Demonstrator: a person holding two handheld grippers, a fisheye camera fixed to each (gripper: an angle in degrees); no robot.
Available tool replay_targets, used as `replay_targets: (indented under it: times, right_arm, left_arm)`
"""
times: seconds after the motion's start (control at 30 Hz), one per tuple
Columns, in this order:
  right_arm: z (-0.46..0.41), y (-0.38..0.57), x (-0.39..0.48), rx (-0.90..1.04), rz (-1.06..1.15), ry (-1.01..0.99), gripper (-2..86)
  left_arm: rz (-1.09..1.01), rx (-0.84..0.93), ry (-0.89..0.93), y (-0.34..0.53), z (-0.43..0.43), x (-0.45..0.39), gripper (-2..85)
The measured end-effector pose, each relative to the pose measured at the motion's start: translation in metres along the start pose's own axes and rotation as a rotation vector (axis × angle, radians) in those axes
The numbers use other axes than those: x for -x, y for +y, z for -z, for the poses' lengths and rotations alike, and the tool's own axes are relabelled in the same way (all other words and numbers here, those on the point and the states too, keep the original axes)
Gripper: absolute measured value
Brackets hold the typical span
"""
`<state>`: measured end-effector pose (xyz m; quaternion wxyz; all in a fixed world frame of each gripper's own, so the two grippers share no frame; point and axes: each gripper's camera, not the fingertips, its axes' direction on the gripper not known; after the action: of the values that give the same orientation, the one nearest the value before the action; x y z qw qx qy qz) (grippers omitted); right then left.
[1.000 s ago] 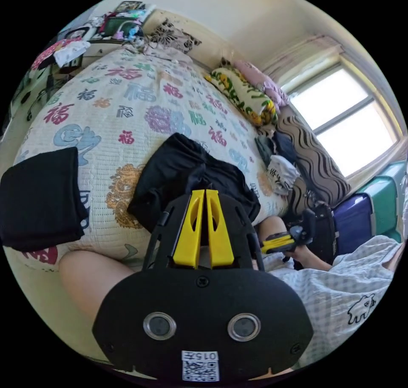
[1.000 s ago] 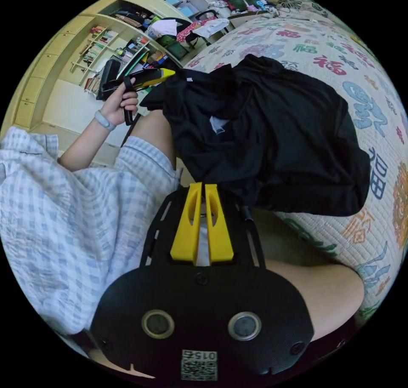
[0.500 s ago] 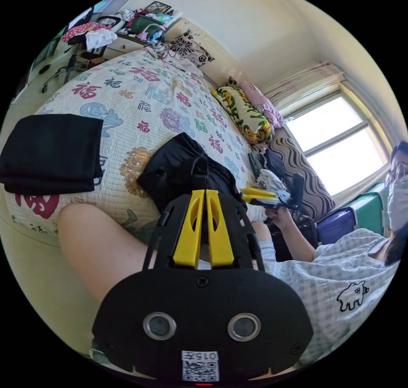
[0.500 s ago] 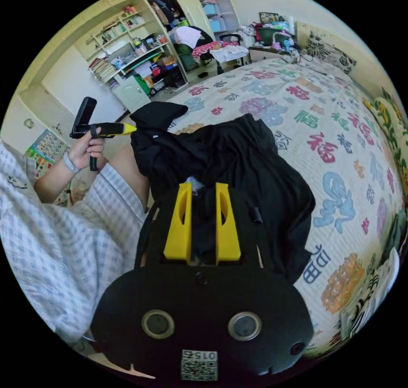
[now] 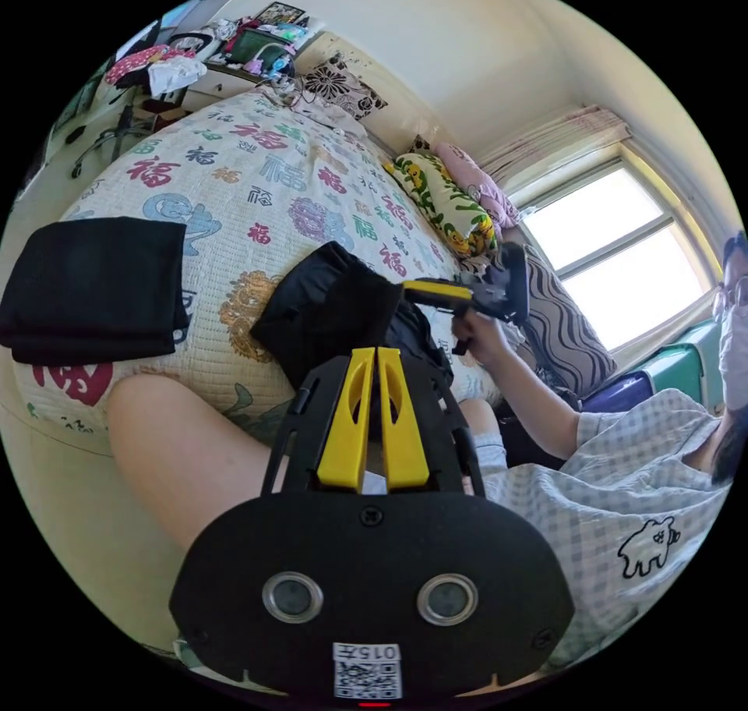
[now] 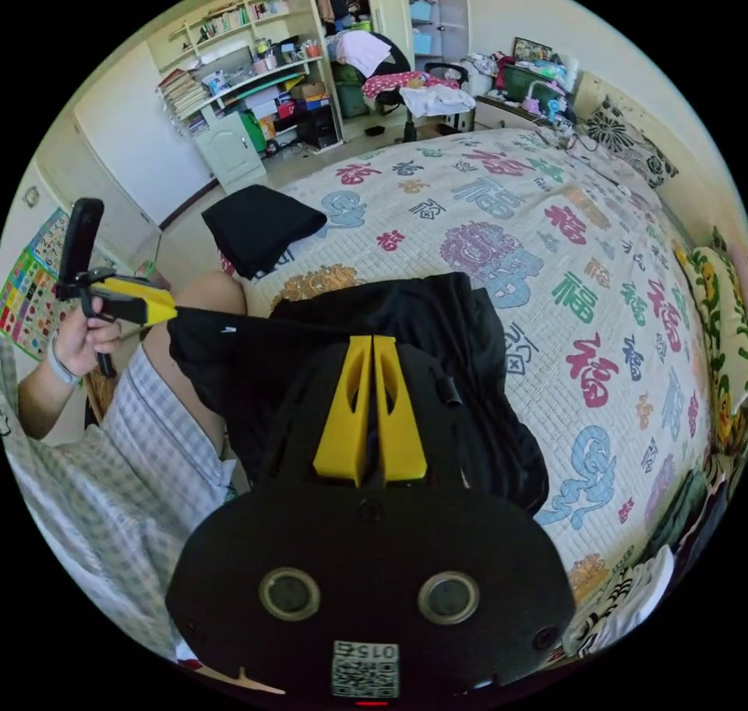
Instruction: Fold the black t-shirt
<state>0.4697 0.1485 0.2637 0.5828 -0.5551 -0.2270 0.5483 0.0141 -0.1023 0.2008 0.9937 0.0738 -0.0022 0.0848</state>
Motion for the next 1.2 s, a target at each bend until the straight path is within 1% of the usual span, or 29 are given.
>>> replay_targets:
  times: [0.07,0.13,0.17,0.2,0.23,0.27,0.3,0.37,0.4,0.43,0.47,0.5,0.57,0.67,0.73,0.8,0.83,0.97,1.03,1.1,1.2]
  right_arm:
    - [0.030,0.014,-0.006,-0.061,-0.042,-0.029,-1.0]
    - [0.057,0.026,-0.005,-0.128,-0.085,-0.056,-1.0]
    - [0.077,0.034,-0.004,-0.186,-0.111,-0.075,-1.0]
    - [0.088,0.038,-0.002,-0.215,-0.120,-0.085,-1.0]
    - [0.108,0.044,0.001,-0.266,-0.132,-0.095,-1.0]
    - [0.126,0.050,0.006,-0.300,-0.131,-0.088,-1.0]
    - [0.134,0.053,0.009,-0.311,-0.125,-0.079,-1.0]
    - [0.161,0.065,0.026,-0.344,-0.081,-0.039,-1.0]
    - [0.167,0.069,0.031,-0.358,-0.069,-0.035,-1.0]
    - [0.179,0.078,0.040,-0.381,-0.046,-0.029,-1.0]
    - [0.189,0.087,0.047,-0.399,-0.029,-0.021,-1.0]
    - [0.194,0.092,0.051,-0.407,-0.022,-0.015,-1.0]
    - [0.212,0.112,0.063,-0.427,-0.001,0.001,-1.0]
    - [0.230,0.138,0.074,-0.465,0.008,-0.003,-1.0]
    - [0.238,0.153,0.079,-0.478,0.005,0.006,-1.0]
    - [0.244,0.168,0.082,-0.489,0.004,0.008,-1.0]
    - [0.248,0.178,0.085,-0.489,0.000,0.010,-1.0]
    - [0.258,0.213,0.096,-0.495,0.009,0.002,-1.0]
    - [0.260,0.226,0.101,-0.503,0.011,-0.009,-1.0]
    - [0.262,0.239,0.106,-0.506,0.009,0.003,-1.0]
    - [0.265,0.265,0.107,-0.481,-0.027,0.068,-1.0]
  left_arm:
    - [-0.006,0.011,-0.053,-0.006,0.006,-0.003,-0.7]
    - [0.007,-0.006,-0.191,-0.011,0.014,-0.008,-0.5]
    - [-0.009,-0.043,-0.299,-0.014,0.021,-0.013,-0.3]
    - [-0.024,-0.071,-0.348,-0.018,0.026,-0.018,0.1]
    - [-0.024,-0.077,-0.336,-0.021,0.028,-0.020,0.7]
    - [-0.023,-0.085,-0.261,-0.025,0.031,-0.025,1.8]
    - [-0.025,-0.096,-0.191,-0.024,0.032,-0.032,6.3]
    - [-0.017,-0.093,-0.164,-0.021,0.026,-0.044,12.1]
    - [0.000,-0.086,-0.183,-0.020,0.021,-0.048,14.2]
    - [0.027,-0.092,-0.188,-0.020,0.019,-0.047,14.6]
    - [0.100,-0.115,-0.151,-0.021,0.021,-0.041,15.1]
    - [0.162,-0.155,-0.069,-0.023,0.027,-0.033,15.4]
    - [0.234,-0.166,-0.024,-0.026,0.034,-0.024,15.3]
    - [0.197,-0.018,-0.116,-0.030,0.024,-0.028,14.0]
    - [0.218,-0.025,-0.055,-0.024,0.024,-0.028,12.5]
    - [0.269,-0.117,0.145,-0.020,0.037,-0.025,11.8]
    - [0.275,-0.123,0.169,-0.021,0.041,-0.026,11.9]
    - [0.280,-0.120,0.185,-0.038,0.060,-0.034,11.4]
    - [0.264,-0.061,0.175,-0.046,0.055,-0.041,8.7]
    - [0.219,0.046,0.165,-0.049,0.050,-0.058,1.7]
    - [0.122,0.079,0.121,-0.045,0.075,-0.086,-0.3]
